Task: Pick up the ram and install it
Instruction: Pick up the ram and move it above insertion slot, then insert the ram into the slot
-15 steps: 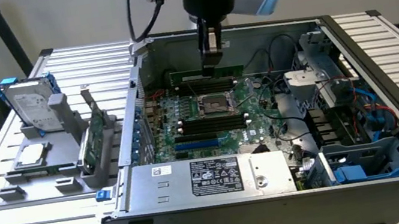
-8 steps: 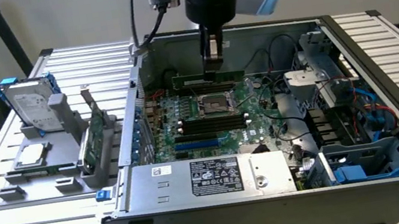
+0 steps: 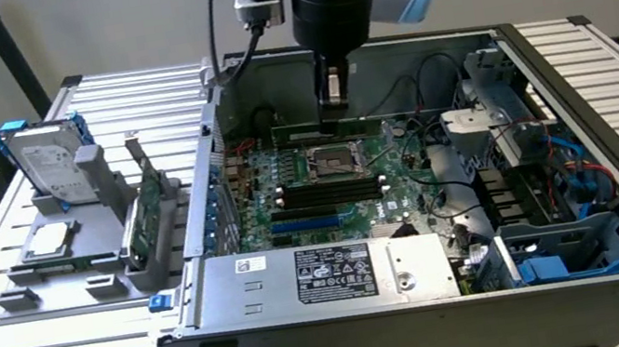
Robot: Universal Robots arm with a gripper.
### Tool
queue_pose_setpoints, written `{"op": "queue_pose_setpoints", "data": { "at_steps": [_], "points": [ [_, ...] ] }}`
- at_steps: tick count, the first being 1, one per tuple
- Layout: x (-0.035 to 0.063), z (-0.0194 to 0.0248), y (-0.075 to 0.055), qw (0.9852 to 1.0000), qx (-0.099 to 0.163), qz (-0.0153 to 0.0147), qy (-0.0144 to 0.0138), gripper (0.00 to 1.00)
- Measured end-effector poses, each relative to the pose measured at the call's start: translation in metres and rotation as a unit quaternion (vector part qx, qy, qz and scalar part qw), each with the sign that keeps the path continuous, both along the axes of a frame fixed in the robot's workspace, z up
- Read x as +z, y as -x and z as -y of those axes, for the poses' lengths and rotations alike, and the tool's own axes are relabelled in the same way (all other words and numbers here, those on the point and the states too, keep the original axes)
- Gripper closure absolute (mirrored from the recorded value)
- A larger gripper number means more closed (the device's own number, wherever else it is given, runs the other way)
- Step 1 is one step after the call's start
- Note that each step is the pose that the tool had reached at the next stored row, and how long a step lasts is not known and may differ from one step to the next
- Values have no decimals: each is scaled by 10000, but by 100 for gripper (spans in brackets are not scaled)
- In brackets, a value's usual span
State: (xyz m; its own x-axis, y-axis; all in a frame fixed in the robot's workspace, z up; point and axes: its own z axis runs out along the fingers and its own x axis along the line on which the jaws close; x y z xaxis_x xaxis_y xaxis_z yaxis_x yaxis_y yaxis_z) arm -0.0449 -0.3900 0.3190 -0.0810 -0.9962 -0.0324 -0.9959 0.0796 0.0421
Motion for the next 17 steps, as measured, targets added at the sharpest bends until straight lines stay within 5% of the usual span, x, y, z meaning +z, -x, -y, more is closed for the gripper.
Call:
{"op": "queue_pose_setpoints", "data": {
  "at_steps": [7, 17],
  "points": [
    [-125, 0, -2, 10000, -20, 6, 2, 87],
    [-129, 0, -1, 10000, -20, 7, 2, 87]
  ]
}}
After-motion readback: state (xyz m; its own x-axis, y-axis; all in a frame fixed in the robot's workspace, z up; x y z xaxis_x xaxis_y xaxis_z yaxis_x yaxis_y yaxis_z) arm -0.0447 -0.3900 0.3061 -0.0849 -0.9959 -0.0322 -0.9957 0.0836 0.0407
